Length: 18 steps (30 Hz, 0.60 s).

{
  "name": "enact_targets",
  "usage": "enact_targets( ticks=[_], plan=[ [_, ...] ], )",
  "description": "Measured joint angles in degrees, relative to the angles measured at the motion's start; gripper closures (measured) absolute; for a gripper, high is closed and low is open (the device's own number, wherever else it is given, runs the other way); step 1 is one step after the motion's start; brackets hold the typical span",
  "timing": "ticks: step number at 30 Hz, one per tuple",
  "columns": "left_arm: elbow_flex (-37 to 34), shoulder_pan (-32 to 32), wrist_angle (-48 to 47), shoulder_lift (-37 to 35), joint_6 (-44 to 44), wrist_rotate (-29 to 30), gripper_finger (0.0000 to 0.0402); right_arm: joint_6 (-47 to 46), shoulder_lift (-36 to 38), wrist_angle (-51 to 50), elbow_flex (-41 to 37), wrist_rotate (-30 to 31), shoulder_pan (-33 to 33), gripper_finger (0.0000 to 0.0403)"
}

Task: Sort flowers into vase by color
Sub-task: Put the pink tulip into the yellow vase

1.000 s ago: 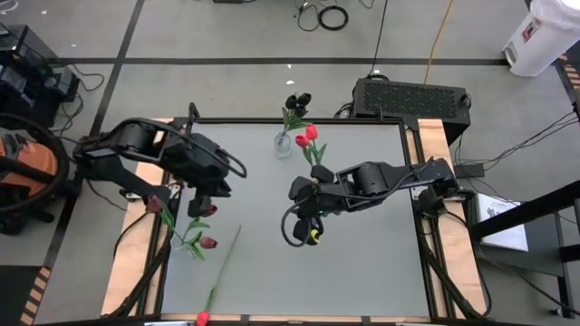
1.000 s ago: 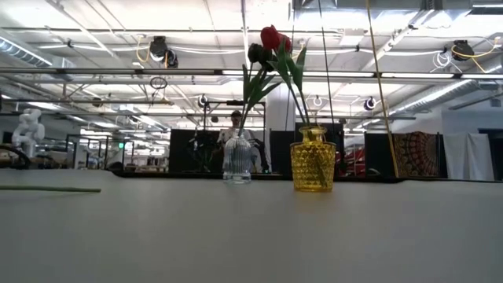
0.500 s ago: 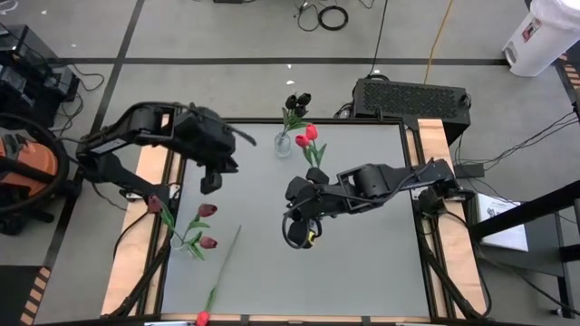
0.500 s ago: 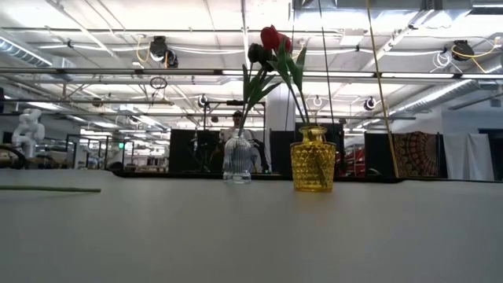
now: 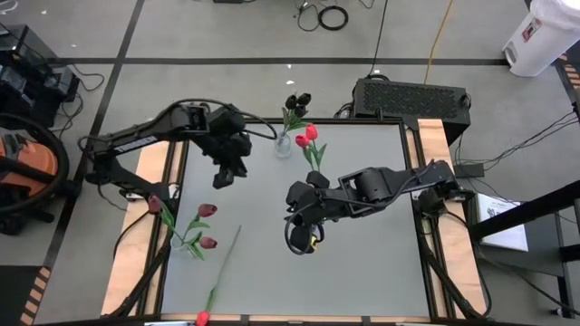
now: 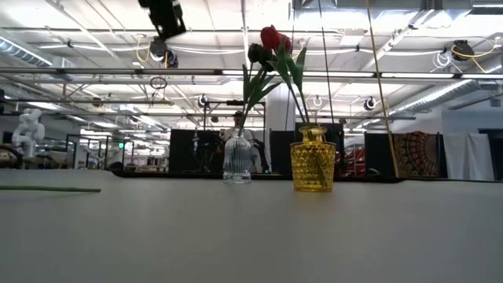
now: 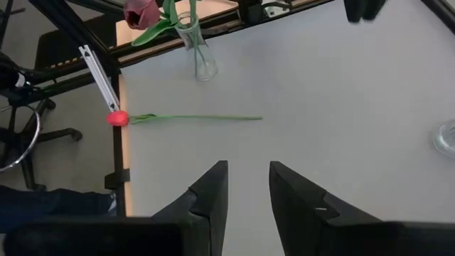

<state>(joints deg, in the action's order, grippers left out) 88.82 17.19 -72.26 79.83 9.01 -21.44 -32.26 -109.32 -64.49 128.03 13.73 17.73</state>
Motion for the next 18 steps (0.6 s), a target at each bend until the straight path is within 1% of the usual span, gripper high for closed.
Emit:
enact_targets(
  ticks=[8, 11, 15, 18],
  plan=[
    [-9.1, 5.7, 5.8, 0.0, 6.3, -7.9, 0.0334, -5.5, 0.0, 0.0, 0.0, 0.0, 0.6, 0.0307],
    [-11.2, 7.9, 6.4, 0.0, 9.3, -8.8, 0.0334, -7.8, 0.0, 0.0, 0.0, 0.0, 0.6, 0.0307],
    [-15.1, 9.7, 11.6, 0.7, 7.9, -10.7, 0.0334, -11.5, 0.0, 0.1, 0.0, 0.1, 0.6, 0.0307],
    [-17.6, 9.9, 14.6, 0.6, 7.2, -11.5, 0.0334, -14.0, 0.0, 1.0, 0.0, 2.0, 0.6, 0.0307]
  ],
)
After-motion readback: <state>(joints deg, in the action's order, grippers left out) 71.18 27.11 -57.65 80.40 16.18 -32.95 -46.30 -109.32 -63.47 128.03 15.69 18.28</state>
